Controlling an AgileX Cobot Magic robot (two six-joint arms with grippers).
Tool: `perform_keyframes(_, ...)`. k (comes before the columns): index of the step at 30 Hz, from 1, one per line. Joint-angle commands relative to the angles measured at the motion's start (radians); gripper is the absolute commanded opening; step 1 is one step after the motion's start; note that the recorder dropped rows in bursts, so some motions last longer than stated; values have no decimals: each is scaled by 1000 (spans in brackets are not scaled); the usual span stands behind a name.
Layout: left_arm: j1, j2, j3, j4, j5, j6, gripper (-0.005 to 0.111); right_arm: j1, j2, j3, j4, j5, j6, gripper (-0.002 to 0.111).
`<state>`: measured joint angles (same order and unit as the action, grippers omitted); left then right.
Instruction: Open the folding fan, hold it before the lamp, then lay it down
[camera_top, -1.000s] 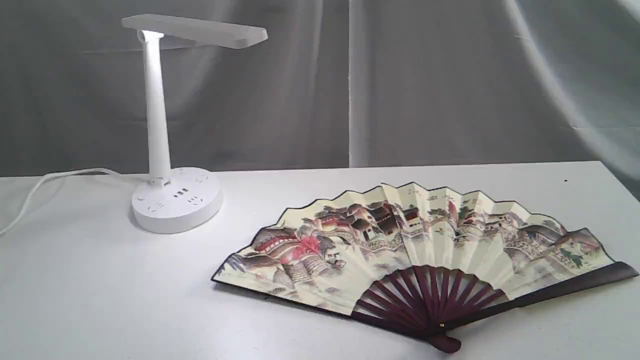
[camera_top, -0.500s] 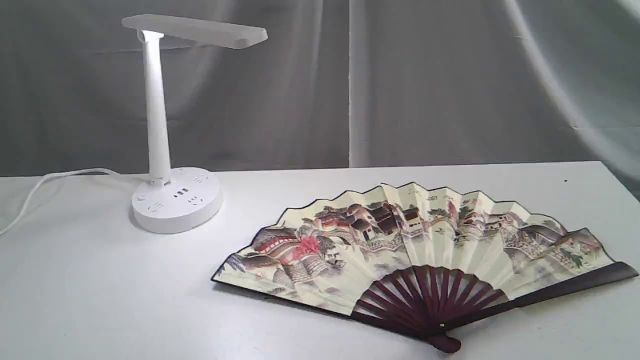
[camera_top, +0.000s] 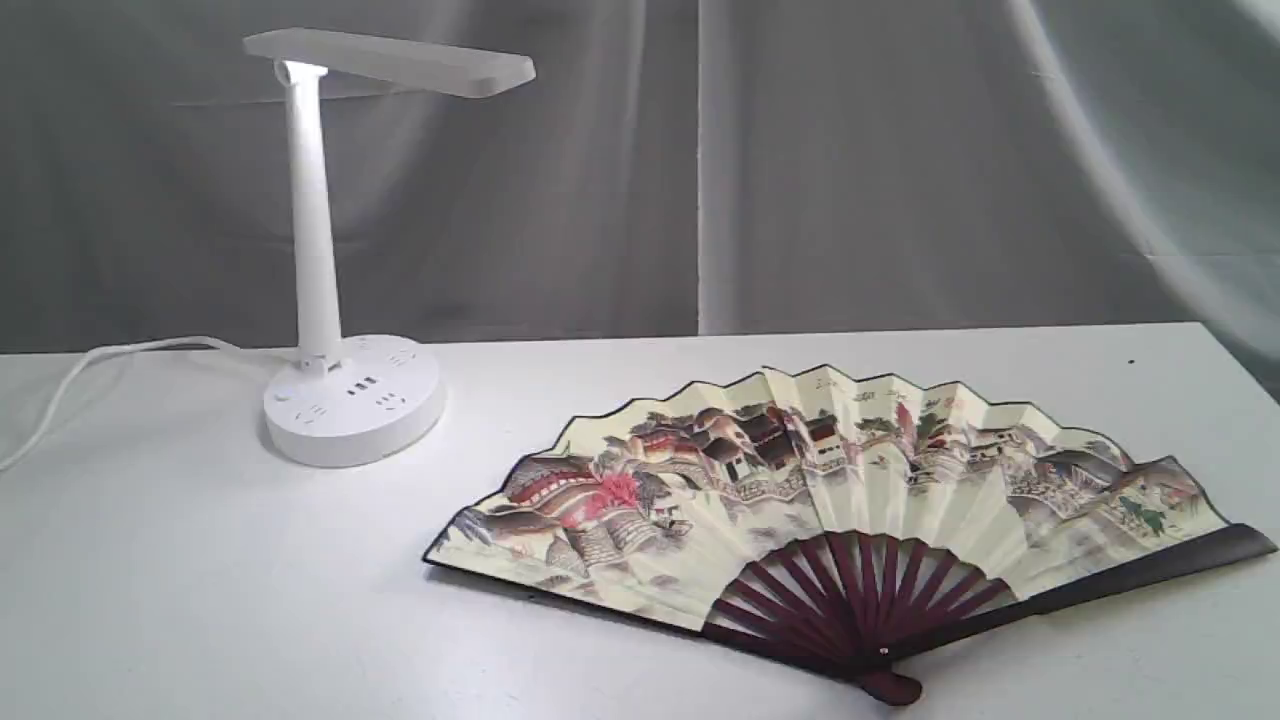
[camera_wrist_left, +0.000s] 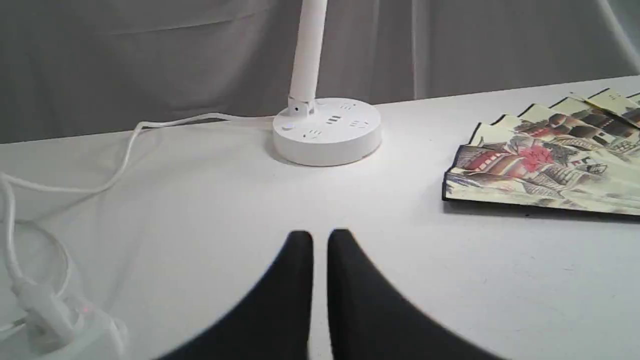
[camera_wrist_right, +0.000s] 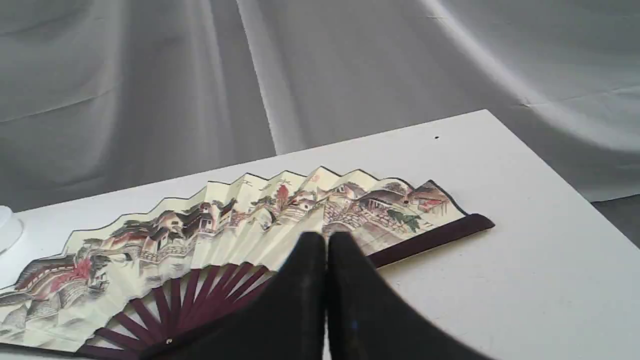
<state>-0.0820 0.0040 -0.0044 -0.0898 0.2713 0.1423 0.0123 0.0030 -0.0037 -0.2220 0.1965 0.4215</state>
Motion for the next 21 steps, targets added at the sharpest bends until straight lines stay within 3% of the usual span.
perform_keyframes(1,4,-4,4,-12,2,7,5,-2,-3,4,6,-4,2,0)
perform_keyframes(21,4,-4,4,-3,3,-10,5,-2,-3,4,6,-4,2,0)
